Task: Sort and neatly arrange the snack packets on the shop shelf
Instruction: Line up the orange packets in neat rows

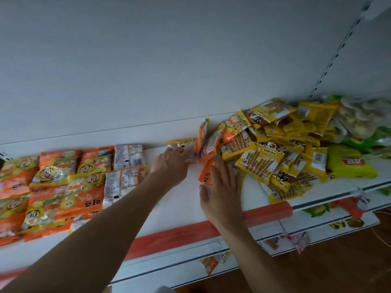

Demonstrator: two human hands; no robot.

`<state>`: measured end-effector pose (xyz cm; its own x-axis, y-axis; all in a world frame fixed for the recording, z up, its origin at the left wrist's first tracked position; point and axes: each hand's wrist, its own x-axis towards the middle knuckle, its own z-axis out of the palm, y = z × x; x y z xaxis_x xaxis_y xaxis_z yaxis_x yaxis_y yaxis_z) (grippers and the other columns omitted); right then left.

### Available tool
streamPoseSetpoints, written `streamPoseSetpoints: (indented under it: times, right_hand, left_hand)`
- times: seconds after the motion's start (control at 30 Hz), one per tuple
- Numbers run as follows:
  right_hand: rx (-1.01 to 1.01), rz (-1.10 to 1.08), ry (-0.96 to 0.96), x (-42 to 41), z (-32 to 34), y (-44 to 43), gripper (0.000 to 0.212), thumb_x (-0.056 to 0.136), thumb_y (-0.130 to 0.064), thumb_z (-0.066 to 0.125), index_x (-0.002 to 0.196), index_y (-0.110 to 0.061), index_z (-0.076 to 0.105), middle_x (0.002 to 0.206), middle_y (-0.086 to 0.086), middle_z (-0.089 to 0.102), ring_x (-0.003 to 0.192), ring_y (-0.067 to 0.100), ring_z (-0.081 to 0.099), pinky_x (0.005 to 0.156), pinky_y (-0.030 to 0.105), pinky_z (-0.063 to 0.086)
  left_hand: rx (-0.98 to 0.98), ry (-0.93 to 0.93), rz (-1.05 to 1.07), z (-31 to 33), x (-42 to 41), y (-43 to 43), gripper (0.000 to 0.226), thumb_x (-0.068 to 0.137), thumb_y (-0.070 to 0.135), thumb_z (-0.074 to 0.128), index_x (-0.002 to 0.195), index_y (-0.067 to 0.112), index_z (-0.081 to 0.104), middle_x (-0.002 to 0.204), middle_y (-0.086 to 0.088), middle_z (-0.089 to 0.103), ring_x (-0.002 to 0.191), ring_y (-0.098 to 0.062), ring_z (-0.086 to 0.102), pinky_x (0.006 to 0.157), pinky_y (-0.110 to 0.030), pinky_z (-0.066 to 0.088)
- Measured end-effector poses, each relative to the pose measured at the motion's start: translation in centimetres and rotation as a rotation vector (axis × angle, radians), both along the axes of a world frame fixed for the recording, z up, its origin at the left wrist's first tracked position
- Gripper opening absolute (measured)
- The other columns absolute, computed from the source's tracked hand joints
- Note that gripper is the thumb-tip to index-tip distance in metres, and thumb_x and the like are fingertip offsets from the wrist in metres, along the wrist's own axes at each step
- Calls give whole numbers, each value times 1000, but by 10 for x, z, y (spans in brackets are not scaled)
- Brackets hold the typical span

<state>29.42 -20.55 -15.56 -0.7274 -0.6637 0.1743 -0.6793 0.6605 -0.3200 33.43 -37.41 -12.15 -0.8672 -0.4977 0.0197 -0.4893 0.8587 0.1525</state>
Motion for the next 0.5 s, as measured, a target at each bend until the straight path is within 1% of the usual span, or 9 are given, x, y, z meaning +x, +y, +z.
streamPoseSetpoints:
  times: [0.03, 0.07, 0.17, 0.23, 0.33, 0.4, 0.43, 0.5]
  right_hand:
    - [12, 14, 7, 0, 0, 0, 64, 98, -41, 41, 154, -18, 22, 164, 5, 11, 151, 27, 2, 121, 46, -6]
    - [8, 32, 5, 0, 0, -1, 62, 99, -40, 41, 154, -18, 23, 163, 6, 15, 151, 26, 5, 122, 47, -3]
    - [-86, 71, -14, 3, 1, 1, 58, 95, -32, 54, 148, -14, 40, 155, 5, 36, 145, 25, 27, 121, 44, 17]
    - [-147, 70, -2, 5, 1, 4, 54, 91, -28, 63, 141, -14, 51, 147, 4, 48, 138, 27, 40, 115, 44, 29]
    - [-229, 103, -15, 4, 5, 5, 37, 92, -26, 64, 128, -14, 65, 136, 2, 60, 127, 24, 54, 106, 41, 42]
    - [-330, 105, -45, 7, 11, 3, 28, 95, -27, 61, 119, -15, 71, 123, -1, 68, 113, 19, 63, 95, 37, 49]
    - [-403, 90, -92, 10, 16, 2, 27, 97, -30, 58, 116, -18, 72, 116, -4, 71, 106, 15, 65, 89, 33, 52]
    - [-576, 11, -283, 17, 29, -4, 24, 99, -35, 53, 108, -26, 74, 100, -17, 73, 94, 4, 65, 78, 22, 52]
  left_hand:
    - [4, 11, -15, 0, 3, 3, 41, 98, 32, 45, 138, 35, 46, 136, 5, 54, 125, -25, 48, 99, -39, 44]
    - [9, 20, -29, 1, 6, 5, 39, 98, 34, 44, 137, 36, 48, 136, 5, 54, 124, -25, 48, 99, -39, 44]
    - [28, 66, -37, 1, 14, 9, 35, 100, 37, 39, 132, 34, 53, 128, 0, 58, 121, -27, 50, 95, -40, 43]
    - [129, 171, -4, 4, 20, 12, 32, 101, 38, 36, 126, 34, 56, 118, -2, 63, 113, -27, 55, 90, -38, 45]
    - [368, 417, 167, 17, 29, 10, 32, 101, 43, 39, 124, 33, 59, 107, -1, 69, 100, -24, 62, 76, -30, 45]
    - [552, 588, 261, 29, 38, 7, 27, 101, 42, 42, 114, 30, 63, 91, 1, 69, 88, -24, 65, 67, -28, 44]
    - [691, 687, 299, 35, 42, 5, 23, 101, 40, 43, 106, 29, 63, 88, 1, 68, 85, -22, 66, 67, -29, 49]
    - [1041, 888, 425, 47, 52, 0, 21, 101, 38, 47, 96, 28, 64, 92, -2, 70, 86, -19, 71, 68, -34, 59]
